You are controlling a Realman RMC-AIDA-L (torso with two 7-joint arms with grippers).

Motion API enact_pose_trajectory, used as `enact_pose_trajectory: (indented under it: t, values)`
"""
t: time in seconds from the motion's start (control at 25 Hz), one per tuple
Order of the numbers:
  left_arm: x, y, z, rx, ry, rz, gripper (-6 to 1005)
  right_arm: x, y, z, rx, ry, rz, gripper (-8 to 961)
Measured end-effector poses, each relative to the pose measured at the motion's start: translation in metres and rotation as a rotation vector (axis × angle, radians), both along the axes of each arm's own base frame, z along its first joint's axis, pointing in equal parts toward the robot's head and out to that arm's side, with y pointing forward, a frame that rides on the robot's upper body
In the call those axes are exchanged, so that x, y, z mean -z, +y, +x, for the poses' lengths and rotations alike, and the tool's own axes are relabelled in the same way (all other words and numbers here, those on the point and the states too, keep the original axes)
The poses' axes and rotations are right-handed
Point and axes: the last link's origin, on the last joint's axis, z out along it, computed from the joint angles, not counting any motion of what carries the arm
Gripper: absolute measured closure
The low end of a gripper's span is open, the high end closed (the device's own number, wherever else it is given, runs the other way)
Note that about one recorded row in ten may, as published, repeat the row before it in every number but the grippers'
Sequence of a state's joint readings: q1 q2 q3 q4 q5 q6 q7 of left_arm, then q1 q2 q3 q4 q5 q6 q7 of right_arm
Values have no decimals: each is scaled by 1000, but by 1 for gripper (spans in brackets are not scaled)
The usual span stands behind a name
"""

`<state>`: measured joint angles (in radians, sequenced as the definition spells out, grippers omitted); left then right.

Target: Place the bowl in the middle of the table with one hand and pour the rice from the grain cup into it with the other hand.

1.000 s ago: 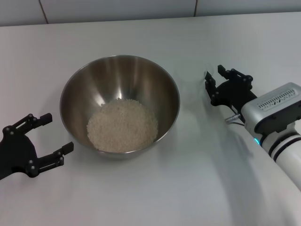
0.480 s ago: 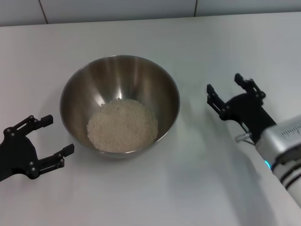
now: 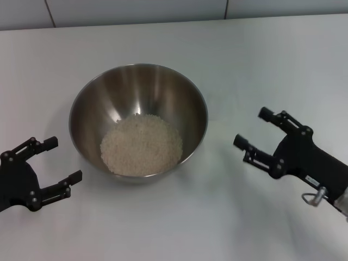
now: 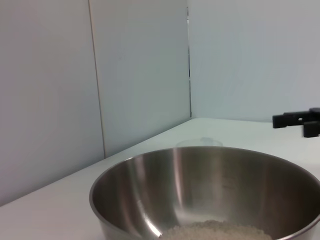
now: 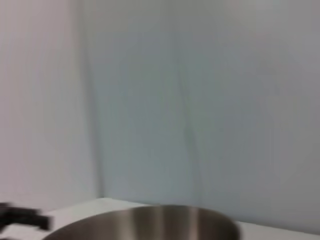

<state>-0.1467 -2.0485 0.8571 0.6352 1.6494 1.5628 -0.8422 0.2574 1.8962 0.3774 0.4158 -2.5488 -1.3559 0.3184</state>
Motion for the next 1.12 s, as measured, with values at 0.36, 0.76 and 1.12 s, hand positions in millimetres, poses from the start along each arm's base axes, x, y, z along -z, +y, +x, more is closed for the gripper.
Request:
enact_pose_trajectory:
  t: [0.36,0.76,1.12]
  values:
    - [-1,-2,1,11,-1,-12,137,-7,24,-8,-189,-98,-111,116]
    - [-4,-1,1,11,-1,-18,136,-9,43,-16,-209,-110,-143,116]
    - [-4,-1,1,12,2,-19,136,-10,43,-11,-190,-116,-158,116]
